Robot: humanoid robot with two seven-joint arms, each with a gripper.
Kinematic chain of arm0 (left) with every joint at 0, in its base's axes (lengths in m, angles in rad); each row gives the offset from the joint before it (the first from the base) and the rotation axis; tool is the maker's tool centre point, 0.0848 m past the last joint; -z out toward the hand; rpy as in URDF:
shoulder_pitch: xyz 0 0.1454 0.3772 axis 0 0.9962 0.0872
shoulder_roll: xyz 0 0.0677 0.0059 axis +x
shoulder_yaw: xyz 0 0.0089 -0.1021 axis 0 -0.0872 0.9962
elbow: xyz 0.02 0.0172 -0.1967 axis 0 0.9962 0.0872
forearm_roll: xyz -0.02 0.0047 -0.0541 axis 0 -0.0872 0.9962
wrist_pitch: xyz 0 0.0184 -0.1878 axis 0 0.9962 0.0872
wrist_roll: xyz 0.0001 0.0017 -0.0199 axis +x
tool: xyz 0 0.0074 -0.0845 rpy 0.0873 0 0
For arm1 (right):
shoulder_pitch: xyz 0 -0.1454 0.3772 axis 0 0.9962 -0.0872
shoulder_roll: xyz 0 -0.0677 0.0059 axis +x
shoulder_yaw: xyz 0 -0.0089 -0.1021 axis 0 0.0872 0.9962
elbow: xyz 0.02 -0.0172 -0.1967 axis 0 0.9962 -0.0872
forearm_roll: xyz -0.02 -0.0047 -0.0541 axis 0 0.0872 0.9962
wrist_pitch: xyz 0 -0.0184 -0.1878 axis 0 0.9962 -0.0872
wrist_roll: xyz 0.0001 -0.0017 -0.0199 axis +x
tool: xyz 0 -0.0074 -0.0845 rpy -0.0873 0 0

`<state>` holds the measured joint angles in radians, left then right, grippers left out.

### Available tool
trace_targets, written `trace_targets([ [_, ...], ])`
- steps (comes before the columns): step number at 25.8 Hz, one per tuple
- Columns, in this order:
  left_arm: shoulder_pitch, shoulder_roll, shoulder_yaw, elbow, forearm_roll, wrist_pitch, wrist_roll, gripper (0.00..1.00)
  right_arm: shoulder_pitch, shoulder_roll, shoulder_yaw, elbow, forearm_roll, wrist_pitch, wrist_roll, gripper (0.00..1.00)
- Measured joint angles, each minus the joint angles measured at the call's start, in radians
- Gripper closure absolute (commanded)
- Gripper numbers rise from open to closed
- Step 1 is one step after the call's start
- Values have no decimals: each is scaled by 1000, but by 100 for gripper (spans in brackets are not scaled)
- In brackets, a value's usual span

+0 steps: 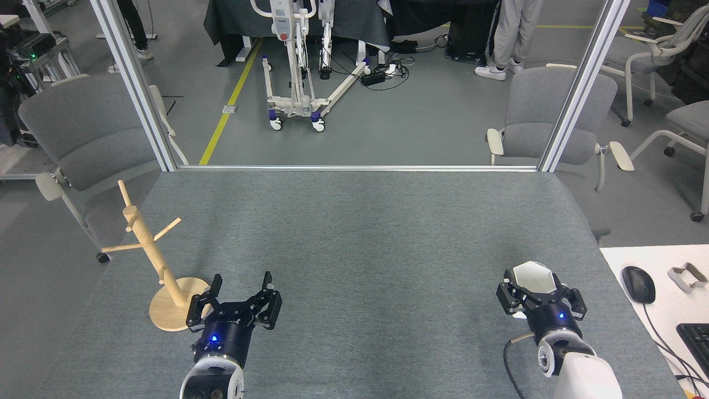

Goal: Hang cup on storage rack

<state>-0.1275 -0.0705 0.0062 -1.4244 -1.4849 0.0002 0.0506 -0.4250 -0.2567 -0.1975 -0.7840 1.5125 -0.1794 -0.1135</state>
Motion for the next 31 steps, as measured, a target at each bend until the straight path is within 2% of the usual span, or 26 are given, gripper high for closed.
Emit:
trace_targets([
  [17,-1,0,0,-1,-1,1,0,1,0,-1,16,15,1,-1,1,3],
  [21,0,0,0,-1,-1,1,0,1,0,-1,15,15,1,8,1,16],
  [24,0,0,0,-1,-1,1,0,1,0,-1,14,15,1,8,2,40],
  [25,0,0,0,-1,-1,1,0,1,-1,-1,14,15,0,8,3,43],
  [27,0,0,0,-2,-1,1,0,1,-1,-1,14,16,0,4,6,56],
  [31,-1,0,1,-2,0,1,0,1,-1,-1,14,16,0,0,3,71],
])
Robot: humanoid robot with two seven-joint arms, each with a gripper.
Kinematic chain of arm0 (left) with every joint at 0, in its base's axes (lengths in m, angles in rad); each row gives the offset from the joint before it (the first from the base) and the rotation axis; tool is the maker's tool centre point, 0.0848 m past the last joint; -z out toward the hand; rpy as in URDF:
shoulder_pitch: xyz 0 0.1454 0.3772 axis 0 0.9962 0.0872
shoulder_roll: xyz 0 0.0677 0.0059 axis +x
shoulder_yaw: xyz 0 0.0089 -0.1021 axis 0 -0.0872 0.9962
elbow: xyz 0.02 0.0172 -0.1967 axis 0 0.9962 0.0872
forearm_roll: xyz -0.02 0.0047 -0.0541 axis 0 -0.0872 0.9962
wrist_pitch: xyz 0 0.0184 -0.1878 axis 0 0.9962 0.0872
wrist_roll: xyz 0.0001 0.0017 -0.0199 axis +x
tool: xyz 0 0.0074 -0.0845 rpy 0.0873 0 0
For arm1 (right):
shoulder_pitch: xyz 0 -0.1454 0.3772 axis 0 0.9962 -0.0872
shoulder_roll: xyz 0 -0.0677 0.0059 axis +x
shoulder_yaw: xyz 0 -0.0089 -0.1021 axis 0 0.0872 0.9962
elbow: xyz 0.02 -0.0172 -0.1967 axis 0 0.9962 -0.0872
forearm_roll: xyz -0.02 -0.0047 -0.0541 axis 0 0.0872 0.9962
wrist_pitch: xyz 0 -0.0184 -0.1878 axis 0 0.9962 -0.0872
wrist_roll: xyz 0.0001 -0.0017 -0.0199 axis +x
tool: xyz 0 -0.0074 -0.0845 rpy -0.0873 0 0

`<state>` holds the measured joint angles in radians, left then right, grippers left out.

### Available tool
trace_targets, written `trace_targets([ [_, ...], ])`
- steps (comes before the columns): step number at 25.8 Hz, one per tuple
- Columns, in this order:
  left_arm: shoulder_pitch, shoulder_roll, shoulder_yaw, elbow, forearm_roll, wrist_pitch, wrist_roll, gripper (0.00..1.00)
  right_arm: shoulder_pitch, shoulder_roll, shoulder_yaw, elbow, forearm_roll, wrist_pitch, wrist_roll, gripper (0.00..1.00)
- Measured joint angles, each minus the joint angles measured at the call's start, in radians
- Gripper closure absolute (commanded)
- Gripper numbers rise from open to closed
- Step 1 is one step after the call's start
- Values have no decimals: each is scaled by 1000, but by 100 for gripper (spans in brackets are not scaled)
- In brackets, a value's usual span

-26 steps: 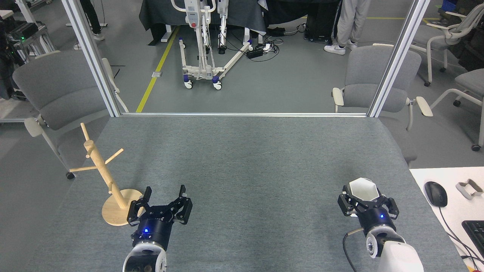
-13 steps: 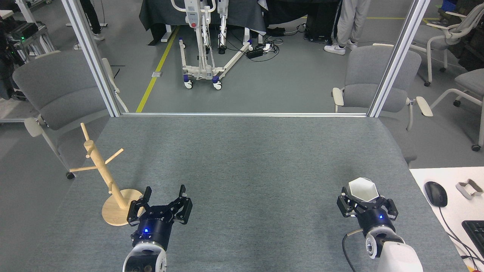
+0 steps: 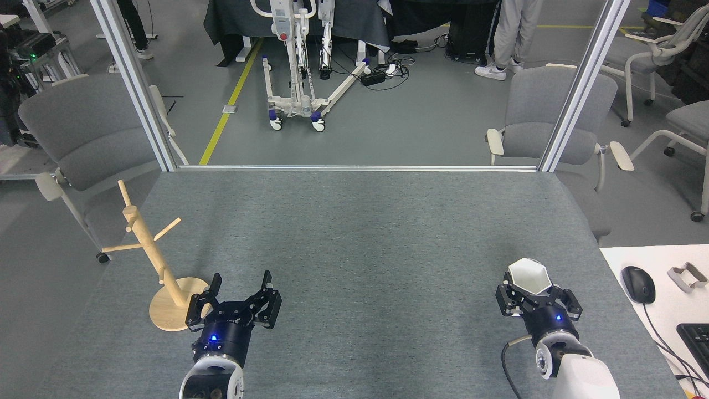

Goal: Hang cup on storage rack

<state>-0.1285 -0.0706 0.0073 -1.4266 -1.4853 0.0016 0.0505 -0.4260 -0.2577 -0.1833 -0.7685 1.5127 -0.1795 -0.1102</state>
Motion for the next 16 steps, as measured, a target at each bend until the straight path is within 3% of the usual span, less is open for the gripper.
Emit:
trace_targets([
  [13,0,0,0,0,0,0,0,1,-33,-10,-1,-14,-2,-41,-4,80],
  [16,0,0,0,0,0,0,0,1,-56,-27,-2,-26,-6,-41,57,84],
])
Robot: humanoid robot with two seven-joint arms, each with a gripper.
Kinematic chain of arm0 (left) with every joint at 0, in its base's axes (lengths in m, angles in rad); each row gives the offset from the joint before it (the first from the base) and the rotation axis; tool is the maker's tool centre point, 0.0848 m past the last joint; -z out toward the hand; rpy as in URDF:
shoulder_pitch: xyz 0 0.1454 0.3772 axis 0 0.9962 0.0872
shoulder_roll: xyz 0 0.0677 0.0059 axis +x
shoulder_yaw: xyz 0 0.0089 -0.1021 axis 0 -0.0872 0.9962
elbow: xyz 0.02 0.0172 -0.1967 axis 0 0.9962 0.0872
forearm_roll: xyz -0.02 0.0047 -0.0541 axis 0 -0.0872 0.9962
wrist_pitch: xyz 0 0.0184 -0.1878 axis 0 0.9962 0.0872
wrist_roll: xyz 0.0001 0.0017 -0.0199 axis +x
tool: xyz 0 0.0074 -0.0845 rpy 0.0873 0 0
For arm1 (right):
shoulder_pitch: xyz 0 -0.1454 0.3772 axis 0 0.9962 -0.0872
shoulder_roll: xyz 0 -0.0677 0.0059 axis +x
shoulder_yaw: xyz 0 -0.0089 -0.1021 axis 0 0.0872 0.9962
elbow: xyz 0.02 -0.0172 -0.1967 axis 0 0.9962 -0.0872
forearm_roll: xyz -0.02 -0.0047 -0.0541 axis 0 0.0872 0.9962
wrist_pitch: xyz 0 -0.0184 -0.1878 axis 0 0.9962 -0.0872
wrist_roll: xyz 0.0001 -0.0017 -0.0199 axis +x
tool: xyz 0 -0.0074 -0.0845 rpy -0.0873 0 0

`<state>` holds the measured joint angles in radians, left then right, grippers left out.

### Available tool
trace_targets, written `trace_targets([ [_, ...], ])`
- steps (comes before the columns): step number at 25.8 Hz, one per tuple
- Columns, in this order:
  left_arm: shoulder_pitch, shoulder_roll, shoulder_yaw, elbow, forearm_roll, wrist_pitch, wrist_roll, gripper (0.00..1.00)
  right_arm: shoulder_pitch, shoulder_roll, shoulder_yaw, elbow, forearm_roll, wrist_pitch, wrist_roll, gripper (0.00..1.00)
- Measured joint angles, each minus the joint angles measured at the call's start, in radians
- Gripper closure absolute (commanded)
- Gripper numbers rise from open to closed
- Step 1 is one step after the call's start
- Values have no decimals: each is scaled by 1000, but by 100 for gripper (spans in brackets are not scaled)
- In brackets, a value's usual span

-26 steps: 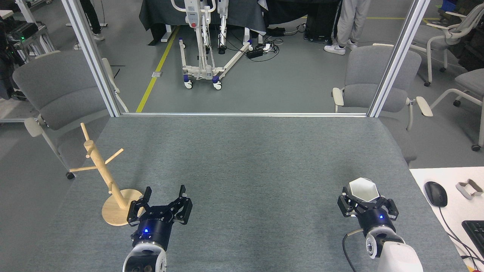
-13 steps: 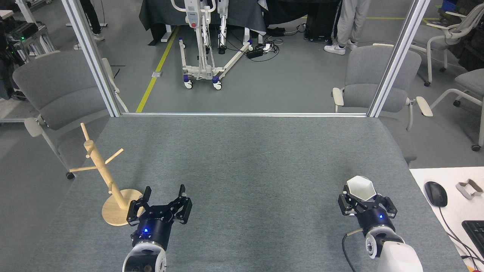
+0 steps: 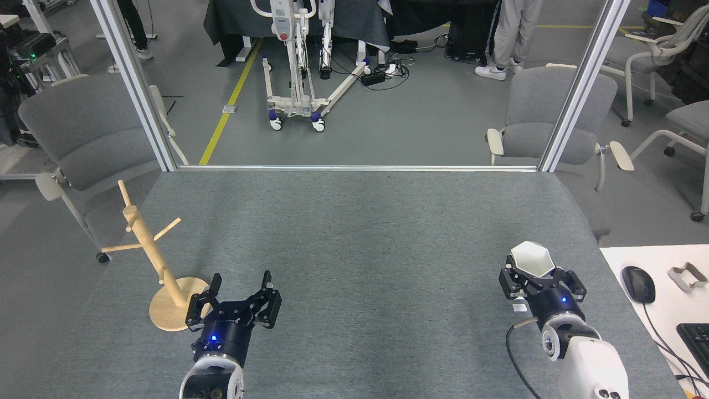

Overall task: Hang cup on storage rack
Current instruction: 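Lift the white cup with the right gripper toward the table center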

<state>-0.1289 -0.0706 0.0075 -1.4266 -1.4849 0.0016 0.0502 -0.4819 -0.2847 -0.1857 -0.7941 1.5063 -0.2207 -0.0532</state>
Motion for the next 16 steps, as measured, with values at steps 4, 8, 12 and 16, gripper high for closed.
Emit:
trace_targets([
  [4,0,0,0,0,0,0,0,1,-27,-25,-9,-80,-11,3,194,89],
  [8,1,0,0,0,0,0,0,1,-30,-41,-28,-236,-22,12,384,91],
  [12,1,0,0,0,0,0,0,1,-21,-42,-55,-426,-28,65,543,90],
  [16,4,0,-1,-3,0,-2,0,1,-14,-35,-58,-590,-30,166,655,90],
])
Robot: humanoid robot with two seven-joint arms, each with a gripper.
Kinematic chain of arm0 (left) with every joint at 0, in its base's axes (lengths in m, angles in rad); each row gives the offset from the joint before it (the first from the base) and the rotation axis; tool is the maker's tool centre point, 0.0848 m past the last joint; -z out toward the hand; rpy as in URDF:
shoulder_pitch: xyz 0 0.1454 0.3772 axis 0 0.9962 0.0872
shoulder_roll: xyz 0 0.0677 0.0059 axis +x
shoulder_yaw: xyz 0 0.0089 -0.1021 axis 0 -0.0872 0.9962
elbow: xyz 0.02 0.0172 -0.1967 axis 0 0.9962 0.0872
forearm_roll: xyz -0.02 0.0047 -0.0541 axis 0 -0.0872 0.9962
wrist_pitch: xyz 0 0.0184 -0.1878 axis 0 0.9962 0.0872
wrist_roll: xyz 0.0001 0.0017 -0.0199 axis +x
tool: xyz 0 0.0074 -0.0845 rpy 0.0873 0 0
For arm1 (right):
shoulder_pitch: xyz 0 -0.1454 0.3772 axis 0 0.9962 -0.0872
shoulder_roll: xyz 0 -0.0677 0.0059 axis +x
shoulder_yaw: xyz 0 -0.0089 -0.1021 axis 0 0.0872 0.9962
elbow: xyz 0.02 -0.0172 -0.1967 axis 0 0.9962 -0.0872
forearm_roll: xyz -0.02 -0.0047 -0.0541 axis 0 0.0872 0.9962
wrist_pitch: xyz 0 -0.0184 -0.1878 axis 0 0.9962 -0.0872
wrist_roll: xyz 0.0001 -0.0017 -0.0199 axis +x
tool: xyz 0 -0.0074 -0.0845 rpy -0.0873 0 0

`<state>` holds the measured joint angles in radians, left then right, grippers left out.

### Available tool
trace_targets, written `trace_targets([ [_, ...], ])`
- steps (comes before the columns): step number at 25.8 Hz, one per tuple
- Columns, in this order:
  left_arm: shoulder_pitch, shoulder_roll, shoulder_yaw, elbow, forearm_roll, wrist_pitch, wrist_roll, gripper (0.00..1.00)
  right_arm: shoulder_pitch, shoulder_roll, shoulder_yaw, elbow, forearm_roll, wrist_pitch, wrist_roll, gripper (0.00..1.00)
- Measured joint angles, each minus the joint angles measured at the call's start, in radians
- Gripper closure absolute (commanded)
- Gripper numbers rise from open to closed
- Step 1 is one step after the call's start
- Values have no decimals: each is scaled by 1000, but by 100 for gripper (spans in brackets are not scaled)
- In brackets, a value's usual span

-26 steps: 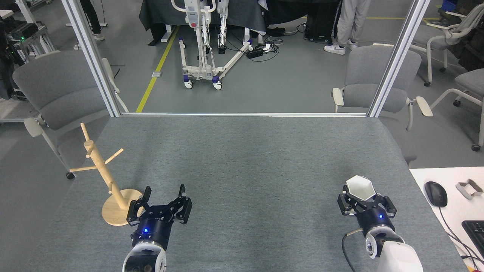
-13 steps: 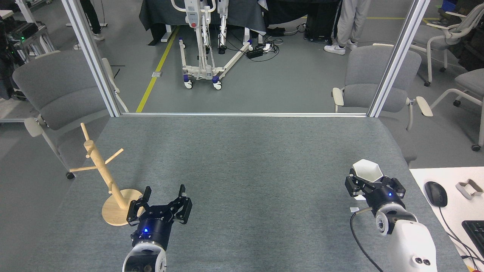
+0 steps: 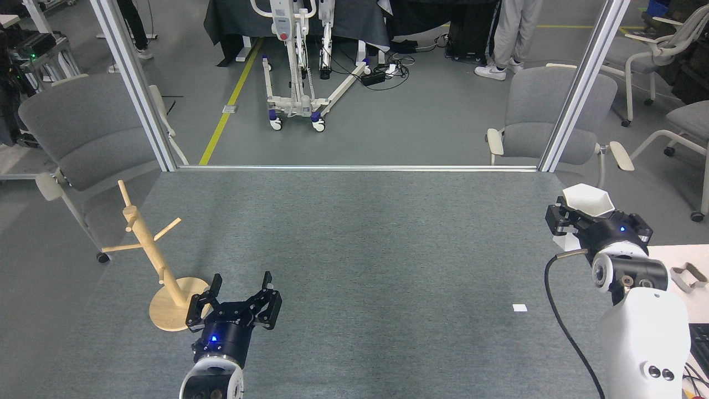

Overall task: Hang cup on storage rack
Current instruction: 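Lift the white cup with the right gripper toward the table center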

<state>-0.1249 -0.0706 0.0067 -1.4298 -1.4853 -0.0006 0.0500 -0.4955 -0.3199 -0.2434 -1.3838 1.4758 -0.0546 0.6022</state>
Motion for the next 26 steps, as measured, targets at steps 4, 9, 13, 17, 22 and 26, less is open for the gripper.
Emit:
trace_targets([
  [4,4,0,0,-9,-1,-1,1,1,2,4,54,-123,-1,135,104,90],
  [9,6,0,-1,-13,-1,-2,4,1,-7,24,191,-216,1,314,167,91],
  [13,10,0,-2,-19,-1,-8,11,1,-42,40,320,-250,9,463,198,92],
  [17,25,0,-4,-45,-1,-43,16,1,-74,72,450,-259,34,588,223,92],
  [22,57,0,-13,-103,-5,-138,45,1,-86,103,572,-263,82,685,245,93],
  [26,45,0,-50,-124,-9,-215,51,1,-88,118,637,-264,93,730,249,93],
])
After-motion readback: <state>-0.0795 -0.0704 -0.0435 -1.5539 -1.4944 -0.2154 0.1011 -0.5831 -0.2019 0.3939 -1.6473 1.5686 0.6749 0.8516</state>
